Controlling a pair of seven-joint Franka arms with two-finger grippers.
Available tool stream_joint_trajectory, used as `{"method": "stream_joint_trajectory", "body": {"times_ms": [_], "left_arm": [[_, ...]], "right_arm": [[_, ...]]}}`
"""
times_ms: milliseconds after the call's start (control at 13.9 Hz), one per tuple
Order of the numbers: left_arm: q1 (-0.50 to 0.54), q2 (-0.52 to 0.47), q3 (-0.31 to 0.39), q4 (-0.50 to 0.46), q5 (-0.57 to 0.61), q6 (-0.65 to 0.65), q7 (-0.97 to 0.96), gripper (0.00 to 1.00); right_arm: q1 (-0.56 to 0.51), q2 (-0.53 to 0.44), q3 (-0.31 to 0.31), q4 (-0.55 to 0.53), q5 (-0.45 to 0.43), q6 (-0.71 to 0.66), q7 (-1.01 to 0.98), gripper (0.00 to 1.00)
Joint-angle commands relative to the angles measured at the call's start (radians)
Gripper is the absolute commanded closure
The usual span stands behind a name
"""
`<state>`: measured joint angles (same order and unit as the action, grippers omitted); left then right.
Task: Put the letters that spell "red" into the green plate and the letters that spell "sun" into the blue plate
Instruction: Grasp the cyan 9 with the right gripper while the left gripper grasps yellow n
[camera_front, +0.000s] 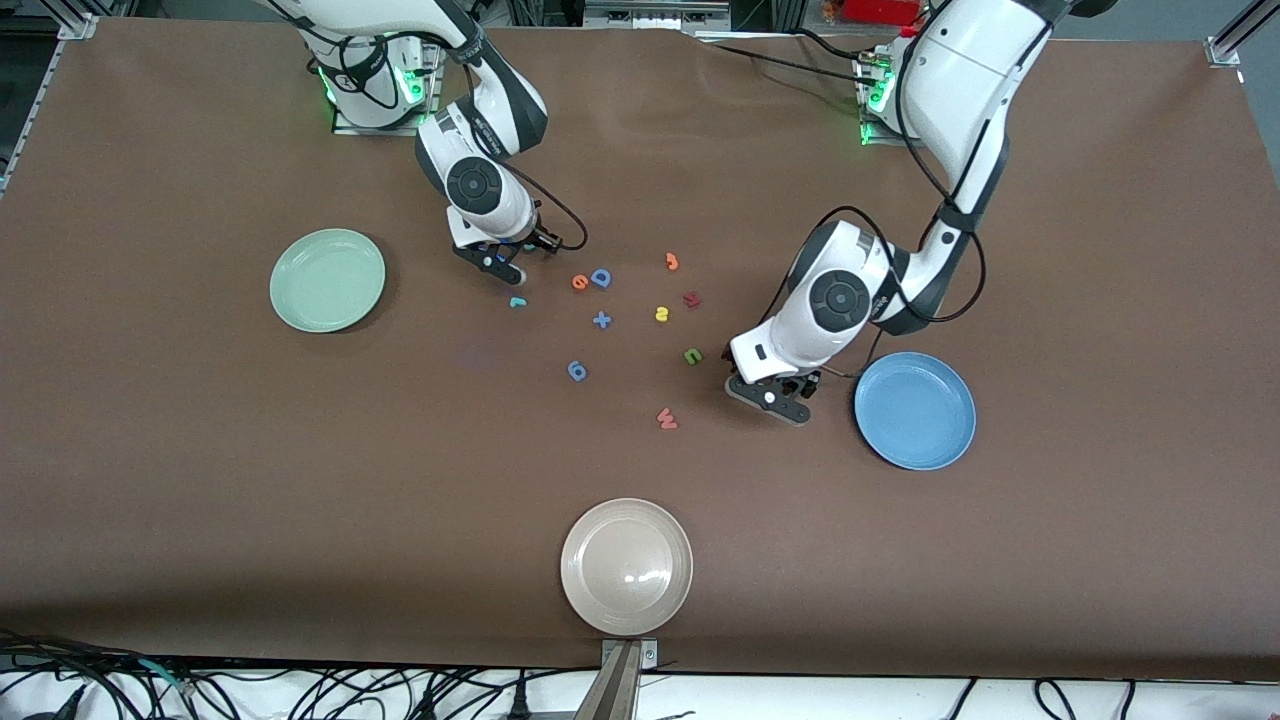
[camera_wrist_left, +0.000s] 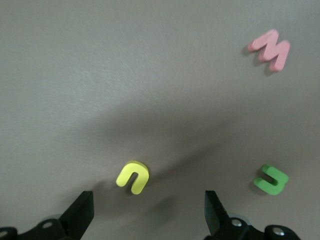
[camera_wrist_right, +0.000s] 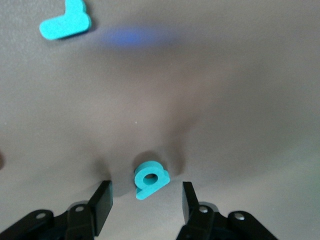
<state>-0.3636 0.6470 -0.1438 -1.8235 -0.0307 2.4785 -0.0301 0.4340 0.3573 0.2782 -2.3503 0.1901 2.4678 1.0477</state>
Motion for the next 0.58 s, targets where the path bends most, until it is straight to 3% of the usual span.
{"method": "stream_joint_trajectory", "body": {"times_ms": [0,504], "left_arm": [[-0.003,-0.003,0.009,0.000,0.049,0.011,-0.002,0.06],[-0.020,0.025,0.012,0.016,0.112,0.013,-0.004,0.21]], "right_arm": [[0.002,-0.029,-0.008,-0.020,0.011,-0.010,0.000,0.39],[0.002,-0.026,-0.010,-0.020,0.008,-0.010,-0.002,0.46]]}}
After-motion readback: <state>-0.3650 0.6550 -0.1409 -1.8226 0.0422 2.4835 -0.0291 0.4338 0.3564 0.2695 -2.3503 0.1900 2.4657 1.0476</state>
